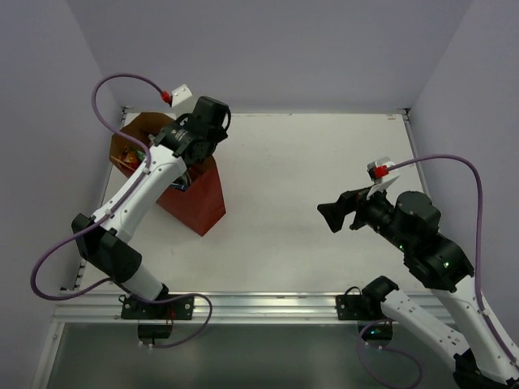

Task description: Take the snacks out of the paper bag

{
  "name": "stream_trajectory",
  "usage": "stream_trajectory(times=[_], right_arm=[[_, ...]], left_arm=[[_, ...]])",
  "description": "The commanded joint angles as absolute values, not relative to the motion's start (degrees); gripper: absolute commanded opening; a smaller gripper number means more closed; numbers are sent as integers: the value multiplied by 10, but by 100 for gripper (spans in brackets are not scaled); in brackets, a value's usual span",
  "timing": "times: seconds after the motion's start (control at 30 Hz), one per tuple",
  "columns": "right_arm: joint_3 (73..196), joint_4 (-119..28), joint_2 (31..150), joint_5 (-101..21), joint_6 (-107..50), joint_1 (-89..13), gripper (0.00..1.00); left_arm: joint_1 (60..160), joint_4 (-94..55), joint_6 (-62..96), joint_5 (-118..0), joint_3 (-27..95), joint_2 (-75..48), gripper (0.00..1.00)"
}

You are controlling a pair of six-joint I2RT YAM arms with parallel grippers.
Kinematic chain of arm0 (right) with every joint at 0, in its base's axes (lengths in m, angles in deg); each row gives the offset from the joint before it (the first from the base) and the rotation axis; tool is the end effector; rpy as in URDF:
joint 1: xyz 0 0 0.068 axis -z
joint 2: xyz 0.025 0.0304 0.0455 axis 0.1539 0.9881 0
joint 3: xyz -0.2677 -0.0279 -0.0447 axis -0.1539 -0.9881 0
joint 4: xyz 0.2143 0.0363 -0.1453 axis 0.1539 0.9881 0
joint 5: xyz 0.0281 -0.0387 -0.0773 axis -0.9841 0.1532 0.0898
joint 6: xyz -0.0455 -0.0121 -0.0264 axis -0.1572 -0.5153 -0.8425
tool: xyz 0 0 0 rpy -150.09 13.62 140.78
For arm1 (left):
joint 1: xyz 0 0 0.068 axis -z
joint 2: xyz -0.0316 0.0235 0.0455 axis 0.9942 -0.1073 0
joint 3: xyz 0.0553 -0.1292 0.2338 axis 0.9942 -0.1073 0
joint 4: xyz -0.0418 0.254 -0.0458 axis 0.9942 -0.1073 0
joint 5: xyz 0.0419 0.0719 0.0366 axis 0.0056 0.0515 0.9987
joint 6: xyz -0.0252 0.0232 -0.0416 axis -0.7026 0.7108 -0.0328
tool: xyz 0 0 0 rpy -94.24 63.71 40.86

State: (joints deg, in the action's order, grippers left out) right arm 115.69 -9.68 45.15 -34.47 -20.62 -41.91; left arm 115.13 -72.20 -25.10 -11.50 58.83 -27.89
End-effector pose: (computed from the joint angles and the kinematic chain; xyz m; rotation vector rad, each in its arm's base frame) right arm 0.0967 0.0647 0.3842 -0.3240 1.8485 0.6192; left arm 0.2937 -0.1522 0.3949 -0.7232 2.0156 -0.0458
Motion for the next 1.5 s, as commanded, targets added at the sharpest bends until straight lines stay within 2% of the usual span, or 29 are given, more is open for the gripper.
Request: stream_trajectory(times=[0.0,0.27,0.37,0.4,0.47,0.5,0.57,0.6,0.7,0.73,1.03,1.3,1.33,1.37,1.43,1.47], right_arm=[[1146,-96,435,-336,-221,-422,99],[1133,-94,410,-324,-229,-422,99],[1131,-94,404,-323,-230,-422,99],[1129,-94,403,-323,-231,-422,99],[1128,-95,399,-323,-232,-422,99],[1128,-95,399,-323,-233,-422,99],[1128,-95,399,-323,-233,-422,99],[1130,-95,399,-323,-233,-422,99],[1132,-95,397,-323,-233,-422,99],[1132,-95,397,-323,-233,-422,99],[1142,-90,404,-322,-230,-422,99],[1149,-90,414,-328,-225,-422,99],[1151,-89,417,-328,-225,-422,99],[1154,-88,417,-328,-226,-422,99],[1156,-86,417,-328,-227,-422,99],[1157,-86,417,-328,-228,-422,99]], left_arm=[[1127,-739,-286,-87,601,-304,70],[1097,-723,-282,-90,608,-340,60],[1094,-728,-277,-87,618,-350,51],[1094,-729,-275,-90,622,-357,44],[1094,-736,-269,-97,630,-365,36],[1094,-739,-267,-107,633,-367,28],[1099,-747,-256,-124,633,-365,21],[1105,-751,-252,-126,627,-363,13],[1132,-755,-229,-140,610,-347,1],[1142,-757,-223,-147,596,-342,0],[1249,-778,-217,-233,542,-270,0],[1358,-799,-250,-271,529,-284,2],[1366,-802,-254,-270,530,-284,4],[1367,-806,-258,-266,530,-281,13],[1367,-808,-261,-257,530,-264,23],[1367,-808,-261,-243,533,-258,39]])
